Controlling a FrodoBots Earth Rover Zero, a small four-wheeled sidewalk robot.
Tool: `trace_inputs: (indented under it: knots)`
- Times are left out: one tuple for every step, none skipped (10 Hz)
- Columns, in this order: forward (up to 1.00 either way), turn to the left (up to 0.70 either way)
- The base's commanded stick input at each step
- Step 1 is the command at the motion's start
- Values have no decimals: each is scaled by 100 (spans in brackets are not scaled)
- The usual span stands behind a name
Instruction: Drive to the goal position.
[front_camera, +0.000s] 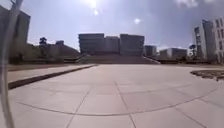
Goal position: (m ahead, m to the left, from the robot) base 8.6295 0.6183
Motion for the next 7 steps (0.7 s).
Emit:
trace_inputs:
  knots:
    - [85, 0]
    - [85, -25]
    - [85, -31]
    - [85, -9]
    - [85, 0]
    - [85, 0]
    - [85, 0]
